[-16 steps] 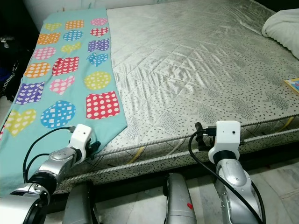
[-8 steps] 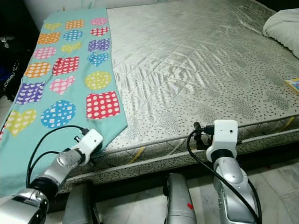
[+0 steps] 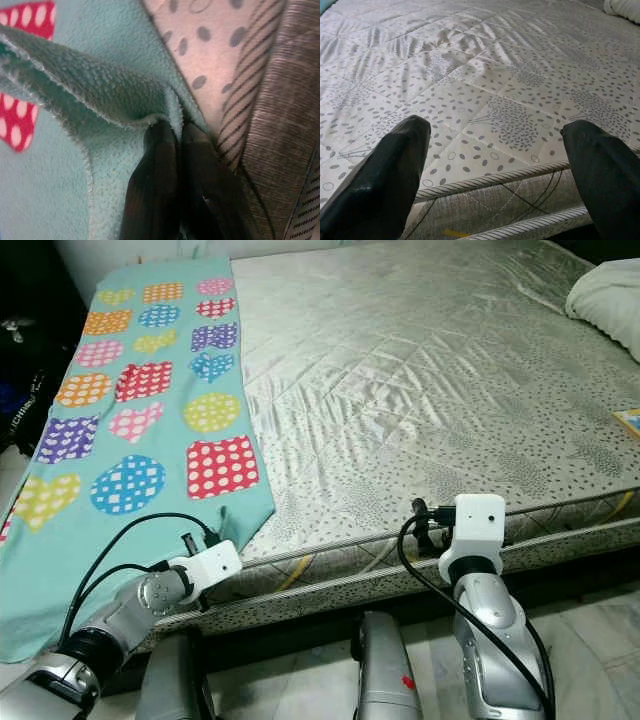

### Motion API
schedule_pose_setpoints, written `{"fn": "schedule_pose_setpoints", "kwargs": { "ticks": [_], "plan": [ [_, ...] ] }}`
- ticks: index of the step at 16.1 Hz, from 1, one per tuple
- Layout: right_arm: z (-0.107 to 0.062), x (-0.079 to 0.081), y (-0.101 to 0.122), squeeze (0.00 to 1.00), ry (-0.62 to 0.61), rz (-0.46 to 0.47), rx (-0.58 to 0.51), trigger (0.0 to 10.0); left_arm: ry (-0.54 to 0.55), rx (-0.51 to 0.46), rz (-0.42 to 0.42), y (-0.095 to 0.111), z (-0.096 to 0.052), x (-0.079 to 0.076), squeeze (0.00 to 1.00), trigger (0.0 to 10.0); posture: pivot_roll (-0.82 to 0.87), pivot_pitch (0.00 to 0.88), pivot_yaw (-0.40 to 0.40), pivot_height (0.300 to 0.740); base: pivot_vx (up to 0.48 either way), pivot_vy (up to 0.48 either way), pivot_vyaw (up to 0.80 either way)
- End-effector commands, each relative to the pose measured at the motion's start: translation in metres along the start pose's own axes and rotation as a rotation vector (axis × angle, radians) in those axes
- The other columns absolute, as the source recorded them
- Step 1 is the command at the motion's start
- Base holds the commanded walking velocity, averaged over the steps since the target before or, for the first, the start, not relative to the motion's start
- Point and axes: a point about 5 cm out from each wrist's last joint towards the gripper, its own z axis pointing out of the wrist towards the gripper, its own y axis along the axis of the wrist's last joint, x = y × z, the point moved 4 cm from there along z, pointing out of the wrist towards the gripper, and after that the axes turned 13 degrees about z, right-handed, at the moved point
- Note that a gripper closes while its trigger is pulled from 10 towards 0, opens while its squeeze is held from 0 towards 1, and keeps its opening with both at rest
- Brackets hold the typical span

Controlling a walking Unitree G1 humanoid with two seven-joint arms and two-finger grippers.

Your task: Clean up the room

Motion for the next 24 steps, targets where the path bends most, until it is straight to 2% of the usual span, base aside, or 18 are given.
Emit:
{"fn": "schedule_pose_setpoints", "kwargs": {
  "ticks": [1,2,3,6,7,12,14,15,16,18,19,20,21,22,24],
  "plan": [
    [0.003,0.004,0.000,0.00,0.007,-0.003,-0.007,10.0,-0.095,-0.012,0.035,0.003,0.000,-0.027,0.00,10.0,-0.19,0.071,0.038,0.532,0.000,0.000,0.00],
    [0.003,0.005,0.000,0.00,0.008,-0.002,-0.008,10.0,-0.079,-0.031,0.049,0.007,0.001,-0.025,0.00,10.0,-0.19,0.069,0.037,0.532,0.000,0.000,0.00],
    [0.004,0.005,0.000,0.00,0.009,-0.001,-0.009,10.0,-0.051,-0.083,0.041,0.018,0.001,-0.019,1.00,10.0,-0.19,0.066,0.036,0.532,0.000,0.000,0.00],
    [0.006,0.007,0.000,0.00,0.016,0.001,-0.013,10.0,0.013,-0.241,0.072,0.052,-0.002,-0.008,1.00,10.0,-0.18,0.061,0.031,0.532,0.000,0.000,0.00],
    [0.008,0.008,0.000,0.00,0.019,0.002,-0.014,10.0,0.044,-0.282,0.109,0.062,-0.004,-0.006,1.00,10.0,-0.18,0.057,0.031,0.532,0.000,0.000,0.00],
    [0.010,0.008,0.000,0.00,0.019,0.002,-0.020,10.0,-0.021,-0.366,0.073,0.080,-0.009,-0.031,1.00,10.0,-0.18,0.053,0.037,0.532,0.000,0.000,0.00],
    [0.010,0.007,0.000,0.00,0.013,0.000,-0.024,10.0,0.075,-0.463,0.013,0.097,-0.021,-0.022,1.00,10.0,-0.17,0.051,0.041,0.532,0.000,0.000,0.00],
    [0.011,0.007,0.000,0.00,0.012,0.001,-0.025,10.0,0.171,-0.481,-0.015,0.100,-0.027,-0.009,1.00,10.0,-0.17,0.051,0.041,0.532,0.000,0.000,0.00],
    [0.011,0.007,0.000,0.00,0.012,0.003,-0.026,10.0,0.352,-0.468,-0.117,0.096,-0.042,0.016,1.00,10.0,-0.17,0.051,0.041,0.532,0.000,0.000,0.00],
    [0.011,0.008,-0.001,0.00,0.012,0.005,-0.026,10.0,0.477,-0.412,-0.269,0.080,-0.055,0.031,1.00,10.0,-0.16,0.048,0.044,0.532,0.000,0.000,0.00],
    [0.012,0.008,-0.002,0.00,0.012,0.005,-0.024,10.0,0.492,-0.388,-0.314,0.074,-0.058,0.030,1.00,10.0,-0.14,0.046,0.041,0.532,0.000,0.000,0.00],
    [0.013,0.009,-0.003,0.00,0.012,0.007,-0.021,10.0,0.504,-0.331,-0.409,0.059,-0.060,0.026,1.00,10.0,-0.14,0.045,0.040,0.532,0.000,0.000,0.00],
    [0.013,0.009,-0.005,0.00,0.013,0.008,-0.019,10.0,0.492,-0.234,-0.540,0.032,-0.056,0.019,1.00,10.0,-0.14,0.047,0.040,0.532,0.000,0.000,0.00],
    [0.013,0.009,-0.005,0.00,0.012,0.008,-0.018,10.0,0.498,-0.200,-0.580,0.022,-0.055,0.020,1.00,10.0,-0.14,0.047,0.040,0.532,0.000,0.000,0.00],
    [0.012,0.003,-0.007,0.00,-0.005,0.003,-0.015,10.0,0.529,-0.038,-0.748,-0.027,-0.049,0.034,1.00,10.0,-0.15,0.053,0.050,0.532,0.000,0.000,0.00]
  ]
}}
